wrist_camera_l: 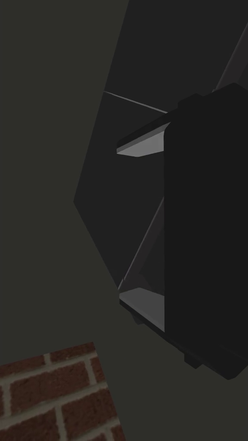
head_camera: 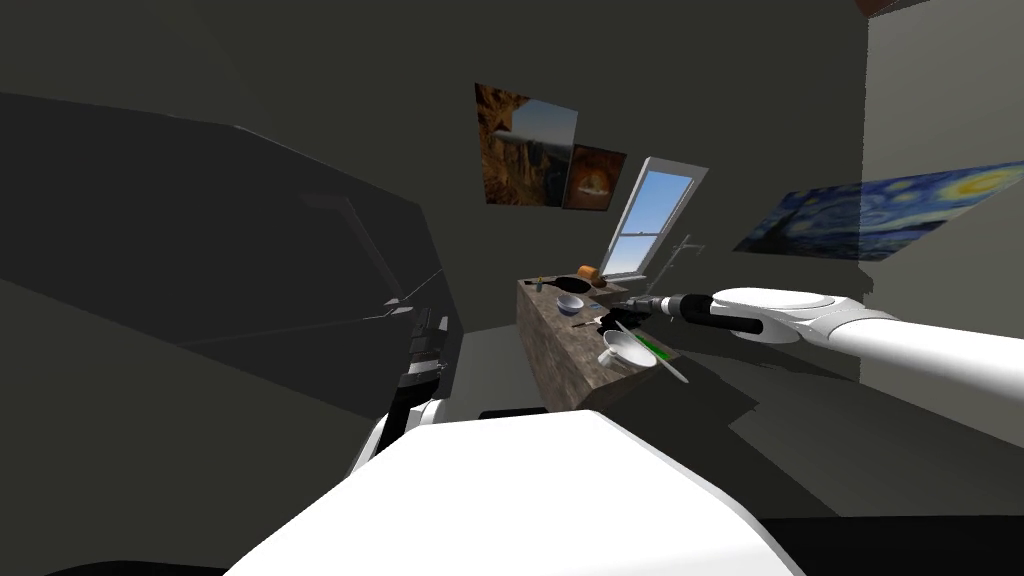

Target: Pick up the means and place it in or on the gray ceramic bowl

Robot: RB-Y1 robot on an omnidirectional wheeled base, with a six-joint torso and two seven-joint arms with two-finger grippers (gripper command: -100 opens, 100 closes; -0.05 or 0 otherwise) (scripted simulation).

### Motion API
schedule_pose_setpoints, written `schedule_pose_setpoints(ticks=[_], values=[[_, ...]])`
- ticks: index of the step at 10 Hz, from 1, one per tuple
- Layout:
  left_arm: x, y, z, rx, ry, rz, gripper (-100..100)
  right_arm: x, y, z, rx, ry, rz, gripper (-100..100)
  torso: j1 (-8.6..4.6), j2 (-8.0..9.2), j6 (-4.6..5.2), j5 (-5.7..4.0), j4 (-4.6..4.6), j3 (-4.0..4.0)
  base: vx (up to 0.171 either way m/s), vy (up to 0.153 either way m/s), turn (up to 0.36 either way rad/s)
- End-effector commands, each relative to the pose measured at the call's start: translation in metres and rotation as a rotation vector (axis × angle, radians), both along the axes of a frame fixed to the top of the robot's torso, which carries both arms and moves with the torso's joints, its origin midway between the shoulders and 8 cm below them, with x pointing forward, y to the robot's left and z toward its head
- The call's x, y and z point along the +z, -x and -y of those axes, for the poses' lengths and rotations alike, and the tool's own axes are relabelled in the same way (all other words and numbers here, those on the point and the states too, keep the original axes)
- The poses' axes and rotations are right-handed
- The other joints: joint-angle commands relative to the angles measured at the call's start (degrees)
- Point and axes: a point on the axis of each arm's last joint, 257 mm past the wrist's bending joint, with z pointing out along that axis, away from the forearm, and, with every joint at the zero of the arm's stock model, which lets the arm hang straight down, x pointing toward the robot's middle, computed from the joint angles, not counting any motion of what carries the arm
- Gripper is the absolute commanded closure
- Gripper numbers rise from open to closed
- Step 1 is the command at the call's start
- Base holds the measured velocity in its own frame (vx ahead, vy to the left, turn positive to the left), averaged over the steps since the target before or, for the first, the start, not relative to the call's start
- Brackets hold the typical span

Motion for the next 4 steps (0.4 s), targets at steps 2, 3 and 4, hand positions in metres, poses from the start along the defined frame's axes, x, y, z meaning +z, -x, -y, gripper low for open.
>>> schedule_pose_setpoints(ticks=[2,3,4], values=[[0.0000,0.0000,0.0000,0.000,0.000,0.000,0,0.0000,0.0000,0.0000,0.000,0.000,0.000,0,0.00,-0.01,0.00,0.00,0.00,-0.01,0.000,0.000,0.000],[0.0000,0.0000,0.0000,0.000,0.000,0.000,0,0.0000,0.0000,0.0000,0.000,0.000,0.000,0,-0.01,-0.02,0.00,0.00,-0.01,-0.01,0.000,0.000,0.000],[0.0000,0.0000,0.0000,0.000,0.000,0.000,0,0.0000,0.0000,0.0000,0.000,0.000,0.000,0,-0.01,-0.02,0.00,0.00,-0.01,-0.01,0.000,0.000,0.000]])
